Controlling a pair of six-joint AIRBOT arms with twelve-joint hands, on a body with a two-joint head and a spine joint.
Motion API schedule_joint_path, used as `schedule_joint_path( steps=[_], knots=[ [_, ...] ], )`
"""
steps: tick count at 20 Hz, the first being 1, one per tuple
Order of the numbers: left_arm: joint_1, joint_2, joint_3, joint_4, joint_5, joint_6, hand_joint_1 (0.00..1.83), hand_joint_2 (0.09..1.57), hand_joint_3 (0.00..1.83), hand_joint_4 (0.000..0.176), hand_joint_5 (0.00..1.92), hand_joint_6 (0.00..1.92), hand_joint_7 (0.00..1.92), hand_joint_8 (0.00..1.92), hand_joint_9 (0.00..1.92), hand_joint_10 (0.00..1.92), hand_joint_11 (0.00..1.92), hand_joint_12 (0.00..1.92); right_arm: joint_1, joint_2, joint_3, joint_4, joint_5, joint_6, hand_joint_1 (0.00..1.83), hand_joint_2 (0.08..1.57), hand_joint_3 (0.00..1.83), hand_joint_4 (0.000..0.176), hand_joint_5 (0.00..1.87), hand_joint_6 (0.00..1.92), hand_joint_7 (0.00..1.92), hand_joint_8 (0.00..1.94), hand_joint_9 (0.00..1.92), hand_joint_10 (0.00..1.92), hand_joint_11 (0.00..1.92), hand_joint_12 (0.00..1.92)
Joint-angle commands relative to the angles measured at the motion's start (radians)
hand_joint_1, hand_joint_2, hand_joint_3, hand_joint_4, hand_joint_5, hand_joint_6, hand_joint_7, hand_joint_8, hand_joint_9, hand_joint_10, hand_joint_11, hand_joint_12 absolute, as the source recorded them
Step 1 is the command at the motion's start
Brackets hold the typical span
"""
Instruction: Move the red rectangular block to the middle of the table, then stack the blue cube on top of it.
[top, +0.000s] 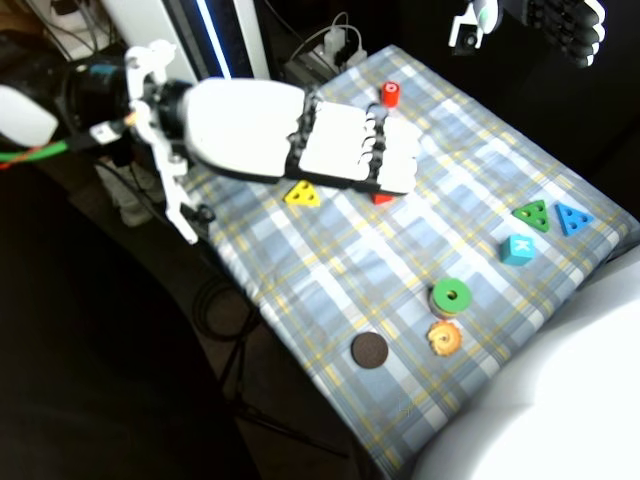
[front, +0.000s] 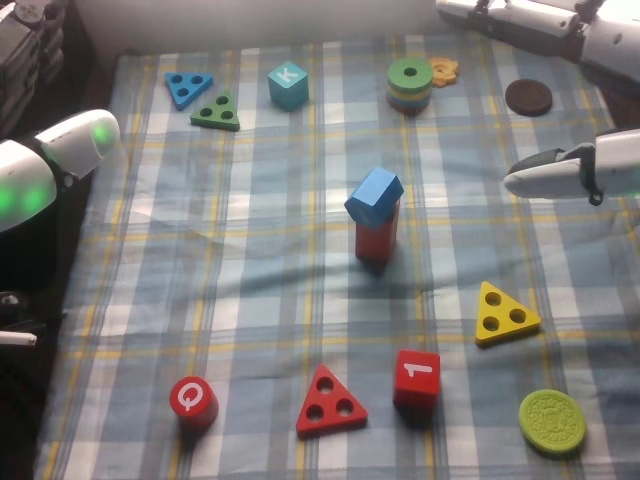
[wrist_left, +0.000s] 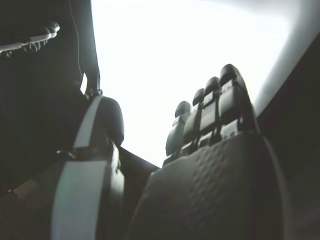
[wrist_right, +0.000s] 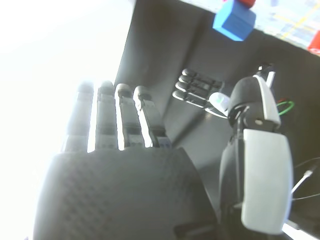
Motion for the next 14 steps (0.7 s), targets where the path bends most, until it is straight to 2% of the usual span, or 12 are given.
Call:
schedule_joint_path(
  steps=[1, 6, 8, 12, 13, 14],
  knots=[
    [-0.005, 0.006, -0.001, 0.013, -0.132, -0.011, 0.87, 1.26, 0.0, 0.055, 0.05, 0.0, 0.0, 0.0, 0.0, 0.0, 0.0, 0.14, 0.001, 0.003, -0.003, 0.029, 0.145, -0.003, 0.51, 1.0, 0.0, 0.0, 0.0, 0.0, 0.0, 0.0, 0.0, 0.0, 0.0, 0.0],
    [-0.005, 0.006, -0.001, 0.018, -0.138, -0.014, 0.86, 1.25, 0.0, 0.052, 0.03, 0.0, 0.01, 0.0, 0.0, 0.0, 0.0, 0.13, -0.042, 0.014, -0.008, 0.085, 0.207, -0.007, 0.61, 0.99, 0.0, 0.0, 0.0, 0.0, 0.0, 0.0, 0.0, 0.0, 0.0, 0.0],
    [-0.005, 0.006, -0.002, 0.02, -0.142, -0.016, 0.87, 1.24, 0.0, 0.038, 0.05, 0.0, 0.02, 0.0, 0.0, 0.0, 0.0, 0.03, -0.056, 0.017, -0.011, 0.098, 0.226, -0.007, 0.6, 0.99, 0.0, 0.0, 0.0, 0.0, 0.0, 0.0, 0.0, 0.0, 0.0, 0.0],
    [-0.005, 0.006, -0.003, 0.026, -0.153, -0.021, 0.86, 1.25, 0.0, 0.038, 0.04, 0.0, 0.0, 0.0, 0.0, 0.0, 0.0, 0.0, -0.075, 0.027, -0.015, 0.125, 0.265, -0.007, 0.61, 1.0, 0.0, 0.0, 0.0, 0.0, 0.0, 0.0, 0.0, 0.0, 0.0, 0.0],
    [-0.005, 0.006, -0.003, 0.028, -0.154, -0.021, 0.88, 1.24, 0.0, 0.029, 0.05, 0.0, 0.0, 0.0, 0.0, 0.0, 0.0, 0.0, -0.079, 0.028, -0.016, 0.13, 0.274, -0.007, 0.61, 0.99, 0.0, 0.0, 0.0, 0.0, 0.0, 0.0, 0.0, 0.0, 0.0, 0.0],
    [-0.005, 0.006, -0.004, 0.03, -0.154, -0.021, 0.86, 1.24, 0.0, 0.033, 0.03, 0.0, 0.0, 0.0, 0.0, 0.0, 0.0, 0.0, -0.085, 0.031, -0.019, 0.133, 0.281, -0.007, 0.63, 0.99, 0.0, 0.0, 0.0, 0.0, 0.0, 0.0, 0.0, 0.0, 0.0, 0.0]
  ],
)
